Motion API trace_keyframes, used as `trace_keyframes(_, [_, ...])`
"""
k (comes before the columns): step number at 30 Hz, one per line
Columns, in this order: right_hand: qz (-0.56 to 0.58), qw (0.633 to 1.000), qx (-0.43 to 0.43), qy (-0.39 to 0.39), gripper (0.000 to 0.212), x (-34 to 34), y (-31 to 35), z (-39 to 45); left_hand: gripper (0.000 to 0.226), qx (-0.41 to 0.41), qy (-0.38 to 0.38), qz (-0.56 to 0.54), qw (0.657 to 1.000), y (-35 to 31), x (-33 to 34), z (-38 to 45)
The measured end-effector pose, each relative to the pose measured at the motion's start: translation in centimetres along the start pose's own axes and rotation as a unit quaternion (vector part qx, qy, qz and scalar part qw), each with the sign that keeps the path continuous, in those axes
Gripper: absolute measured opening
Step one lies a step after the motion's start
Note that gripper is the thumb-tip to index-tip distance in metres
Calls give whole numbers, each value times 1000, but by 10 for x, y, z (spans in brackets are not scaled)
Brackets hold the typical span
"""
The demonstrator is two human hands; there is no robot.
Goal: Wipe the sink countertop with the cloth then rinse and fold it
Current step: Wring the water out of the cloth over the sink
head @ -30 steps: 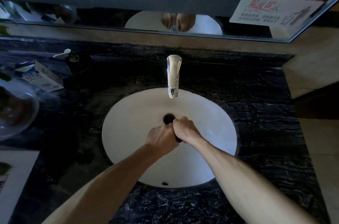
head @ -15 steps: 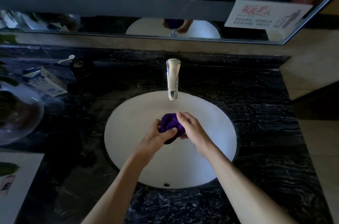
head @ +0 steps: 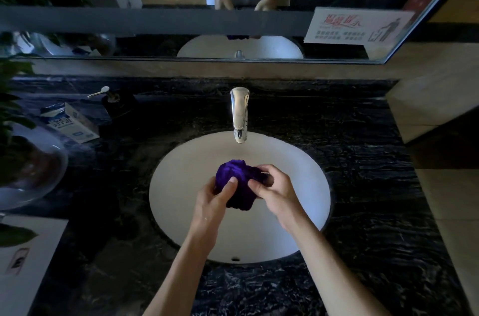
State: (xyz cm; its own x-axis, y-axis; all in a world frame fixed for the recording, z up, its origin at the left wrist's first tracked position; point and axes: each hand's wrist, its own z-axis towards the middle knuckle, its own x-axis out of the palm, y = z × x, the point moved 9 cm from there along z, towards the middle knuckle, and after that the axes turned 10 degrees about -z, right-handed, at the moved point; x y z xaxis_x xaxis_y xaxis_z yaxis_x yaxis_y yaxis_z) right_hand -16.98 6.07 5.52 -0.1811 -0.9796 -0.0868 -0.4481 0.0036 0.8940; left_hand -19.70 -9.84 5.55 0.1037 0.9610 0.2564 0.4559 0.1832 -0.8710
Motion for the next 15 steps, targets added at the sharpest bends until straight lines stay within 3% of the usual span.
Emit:
trace_keyframes(5, [123,990,62,-15,17,-9,-11,-5,35,-44,86,-84,992,1,12,-14])
trace_keyframes(7, [71,996,45,-18,15,-12,-6,-8,41,-55,82,-95,991,5,12,-17])
trace_keyframes(12, [-71,997,-17,-35,24,-17,11,-20,24,-34,26,-124,991,2,13,-21])
trace_keyframes(15, [69,997,37,-8,31,-15,1,-27,15,3,9,-173,985,-6,16,-25])
